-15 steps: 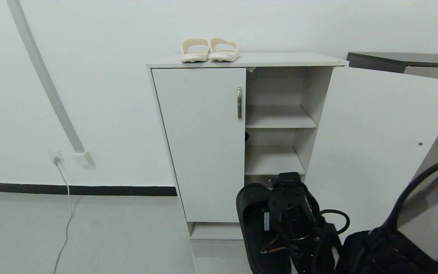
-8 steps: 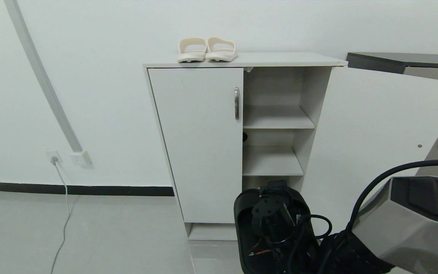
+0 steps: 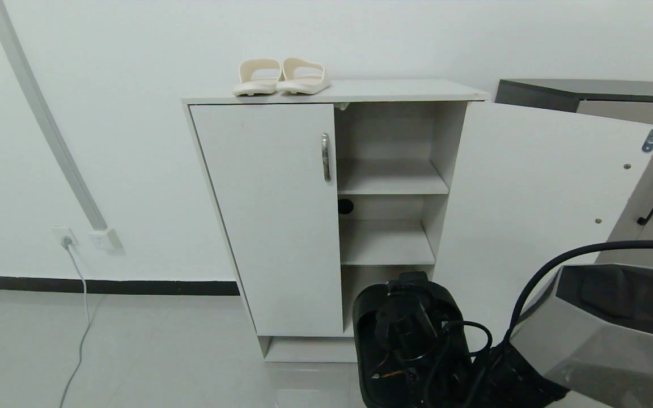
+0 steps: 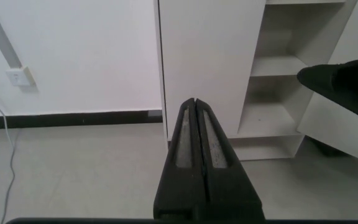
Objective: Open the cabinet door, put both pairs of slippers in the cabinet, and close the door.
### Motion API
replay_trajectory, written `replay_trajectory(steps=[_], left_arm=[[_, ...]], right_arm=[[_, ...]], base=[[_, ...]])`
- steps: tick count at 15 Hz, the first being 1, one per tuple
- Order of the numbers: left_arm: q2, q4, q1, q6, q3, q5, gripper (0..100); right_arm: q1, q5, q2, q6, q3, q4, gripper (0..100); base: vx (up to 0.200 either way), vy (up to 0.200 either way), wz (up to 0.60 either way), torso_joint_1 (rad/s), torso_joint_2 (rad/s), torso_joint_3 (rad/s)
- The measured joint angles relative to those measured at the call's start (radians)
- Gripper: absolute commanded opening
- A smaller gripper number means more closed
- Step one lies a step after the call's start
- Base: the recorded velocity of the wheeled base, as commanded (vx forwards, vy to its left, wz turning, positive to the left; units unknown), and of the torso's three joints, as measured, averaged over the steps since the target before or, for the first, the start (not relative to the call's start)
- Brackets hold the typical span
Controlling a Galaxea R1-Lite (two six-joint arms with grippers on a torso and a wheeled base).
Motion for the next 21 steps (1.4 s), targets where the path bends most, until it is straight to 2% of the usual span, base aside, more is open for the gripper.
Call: replay_trajectory(steps=[15,21], left_arm=[[0.001,0.000,0.000,0.000,0.000,0.000,0],[0.001,0.000,0.000,0.000,0.000,-0.005,0]], right_arm=[[-0.005,0.011,0.019,0.003,0.003,-0.057,0],[-0.013,0.123,0.031,-0.012,-0.016,-0.056,0]], base=[[0.000,0.000,0.00,0.000,0.00,-0.006],[0.000,0.000,0.00,0.005,0.00,-0.177]])
